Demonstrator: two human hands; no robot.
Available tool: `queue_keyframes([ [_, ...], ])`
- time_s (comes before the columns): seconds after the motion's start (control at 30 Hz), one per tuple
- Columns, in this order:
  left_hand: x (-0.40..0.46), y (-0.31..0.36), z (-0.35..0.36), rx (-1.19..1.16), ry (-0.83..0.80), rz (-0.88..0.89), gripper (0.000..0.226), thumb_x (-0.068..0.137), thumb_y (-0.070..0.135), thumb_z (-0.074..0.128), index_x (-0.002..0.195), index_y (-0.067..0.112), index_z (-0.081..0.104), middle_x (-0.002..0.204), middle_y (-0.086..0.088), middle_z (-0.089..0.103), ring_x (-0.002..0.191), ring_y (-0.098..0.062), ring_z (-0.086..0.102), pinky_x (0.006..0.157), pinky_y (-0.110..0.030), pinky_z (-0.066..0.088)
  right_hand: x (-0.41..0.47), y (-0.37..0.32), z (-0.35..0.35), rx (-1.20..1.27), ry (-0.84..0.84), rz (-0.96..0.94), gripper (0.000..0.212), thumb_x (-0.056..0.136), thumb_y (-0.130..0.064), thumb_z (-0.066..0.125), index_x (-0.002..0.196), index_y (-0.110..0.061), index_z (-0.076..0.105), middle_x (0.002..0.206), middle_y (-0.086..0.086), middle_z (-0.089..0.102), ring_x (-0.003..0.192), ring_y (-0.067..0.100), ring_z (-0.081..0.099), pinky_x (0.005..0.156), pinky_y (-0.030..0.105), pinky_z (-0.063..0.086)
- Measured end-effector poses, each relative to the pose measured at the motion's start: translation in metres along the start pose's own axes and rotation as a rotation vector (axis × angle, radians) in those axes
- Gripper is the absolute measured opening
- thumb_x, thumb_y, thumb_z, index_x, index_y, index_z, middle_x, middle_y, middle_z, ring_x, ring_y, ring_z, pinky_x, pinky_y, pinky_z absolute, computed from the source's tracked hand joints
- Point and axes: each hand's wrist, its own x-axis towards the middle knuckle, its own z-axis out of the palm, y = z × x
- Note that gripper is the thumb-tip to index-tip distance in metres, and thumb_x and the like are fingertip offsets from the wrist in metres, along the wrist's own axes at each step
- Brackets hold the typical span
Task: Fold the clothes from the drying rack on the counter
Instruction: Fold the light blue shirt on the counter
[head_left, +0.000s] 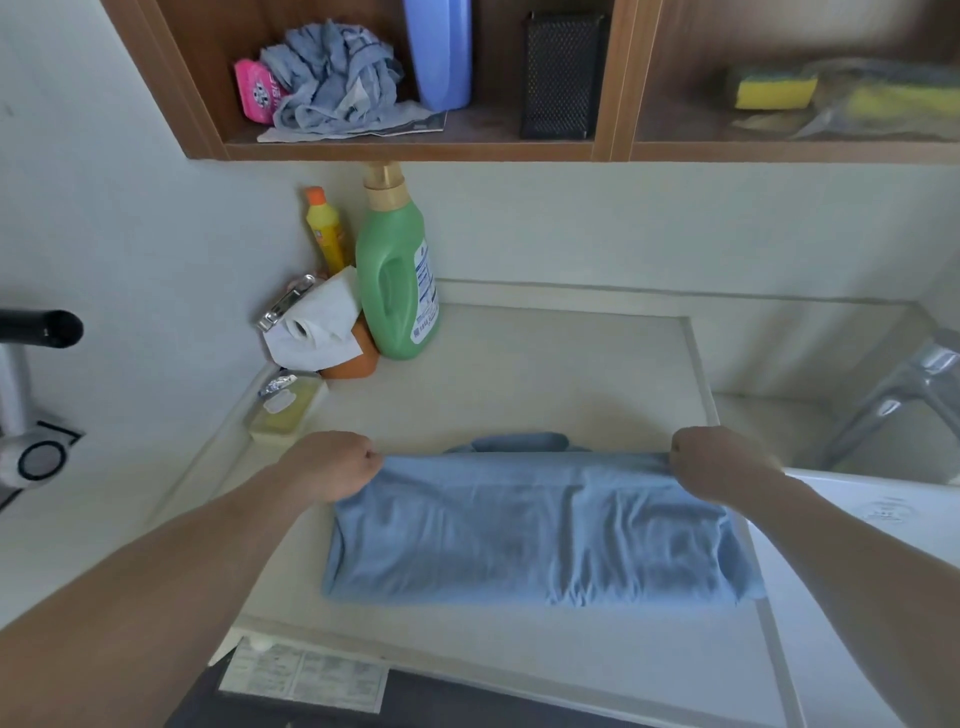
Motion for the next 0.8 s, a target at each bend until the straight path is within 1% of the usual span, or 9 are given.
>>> queue_keyframes([
  [0.1, 0.003, -0.003, 0.004, 0.028, -0.013, -0.011, 0.032, 0.104, 0.029, 0.036, 0.078, 0.016, 0.050, 0.077, 0.003, 0.051, 0.084, -0.021, 0.052, 0.065, -0.031, 0.032, -0.003, -0.006, -0.002, -0.002, 0.023, 0.042, 0.017, 0.095, -0.016, 0.039, 0.085, -0.025, 0.049, 0.095, 0.002, 0.059, 0.083, 0.027, 0.053, 0.072, 0.034, 0.044],
  [0.23, 0.008, -0.010, 0.014, 0.023, 0.025, -0.029, 0.025, 0.104, 0.030, 0.039, 0.089, 0.018, 0.055, 0.099, -0.004, 0.066, 0.087, -0.022, 0.051, 0.070, -0.030, 0.034, -0.002, -0.008, 0.005, -0.015, 0.031, 0.063, 0.019, 0.096, -0.015, 0.036, 0.102, -0.024, 0.052, 0.087, 0.000, 0.051, 0.083, 0.027, 0.054, 0.072, 0.035, 0.043],
  [0.3, 0.010, -0.012, 0.023, 0.004, 0.080, -0.035, 0.018, 0.102, 0.025, 0.041, 0.091, 0.016, 0.053, 0.102, -0.007, 0.066, 0.085, -0.024, 0.053, 0.070, -0.031, 0.038, -0.003, -0.008, 0.010, 0.055, 0.042, 0.079, 0.022, 0.096, -0.016, 0.036, 0.108, -0.025, 0.052, 0.094, 0.001, 0.057, 0.087, 0.028, 0.057, 0.074, 0.035, 0.045],
  [0.4, 0.010, -0.010, 0.042, 0.004, 0.446, -0.001, 0.019, 0.091, 0.018, 0.046, 0.099, 0.009, 0.060, 0.099, -0.012, 0.062, 0.083, -0.037, 0.063, 0.067, -0.044, 0.054, -0.008, -0.013, 0.021, 0.096, 0.316, 0.040, 0.028, 0.098, -0.027, 0.044, 0.124, -0.025, 0.053, 0.121, 0.002, 0.061, 0.108, 0.030, 0.058, 0.088, 0.041, 0.048],
  [0.47, -0.001, 0.010, 0.050, 0.000, 0.621, 0.062, 0.037, 0.085, 0.024, 0.044, 0.112, 0.009, 0.064, 0.119, -0.014, 0.062, 0.104, -0.040, 0.062, 0.080, -0.051, 0.054, -0.018, -0.028, 0.026, 0.183, 0.497, -0.052, 0.042, 0.095, -0.038, 0.048, 0.133, -0.023, 0.055, 0.133, 0.004, 0.059, 0.121, 0.033, 0.054, 0.098, 0.047, 0.046],
  [0.53, -0.019, 0.047, 0.061, -0.070, 0.620, 0.169, 0.047, 0.087, 0.030, 0.045, 0.129, 0.013, 0.058, 0.147, -0.012, 0.050, 0.133, -0.038, 0.049, 0.101, -0.060, 0.045, -0.036, -0.058, 0.031, 0.296, 0.557, -0.170, 0.054, 0.091, -0.047, 0.042, 0.136, -0.020, 0.055, 0.143, 0.008, 0.055, 0.132, 0.036, 0.050, 0.108, 0.055, 0.041],
  [0.63, -0.051, 0.106, 0.084, -0.157, 0.449, 0.258, 0.059, 0.099, 0.047, 0.032, 0.154, 0.025, 0.034, 0.170, -0.002, 0.017, 0.155, -0.029, 0.018, 0.115, -0.066, 0.025, -0.067, -0.113, 0.048, 0.360, 0.427, -0.226, 0.063, 0.092, -0.056, 0.033, 0.145, -0.025, 0.048, 0.159, 0.004, 0.040, 0.149, 0.031, 0.034, 0.116, 0.064, 0.026],
  [0.7, -0.063, 0.130, 0.101, -0.146, 0.347, 0.268, 0.064, 0.101, 0.054, 0.017, 0.162, 0.033, 0.013, 0.172, 0.005, -0.007, 0.158, -0.023, -0.006, 0.121, -0.066, 0.012, -0.080, -0.137, 0.060, 0.364, 0.317, -0.242, 0.069, 0.092, -0.059, 0.021, 0.153, -0.031, 0.037, 0.167, 0.000, 0.024, 0.156, 0.026, 0.016, 0.120, 0.065, 0.016],
  [0.8, -0.061, 0.134, 0.114, -0.100, 0.264, 0.176, 0.065, 0.102, 0.062, 0.009, 0.160, 0.040, -0.011, 0.166, 0.011, -0.028, 0.155, -0.023, -0.023, 0.122, -0.064, -0.006, -0.084, -0.140, 0.074, 0.318, 0.228, -0.191, 0.071, 0.094, -0.067, 0.005, 0.160, -0.042, 0.003, 0.170, -0.008, -0.009, 0.156, 0.020, -0.014, 0.124, 0.059, -0.004],
])
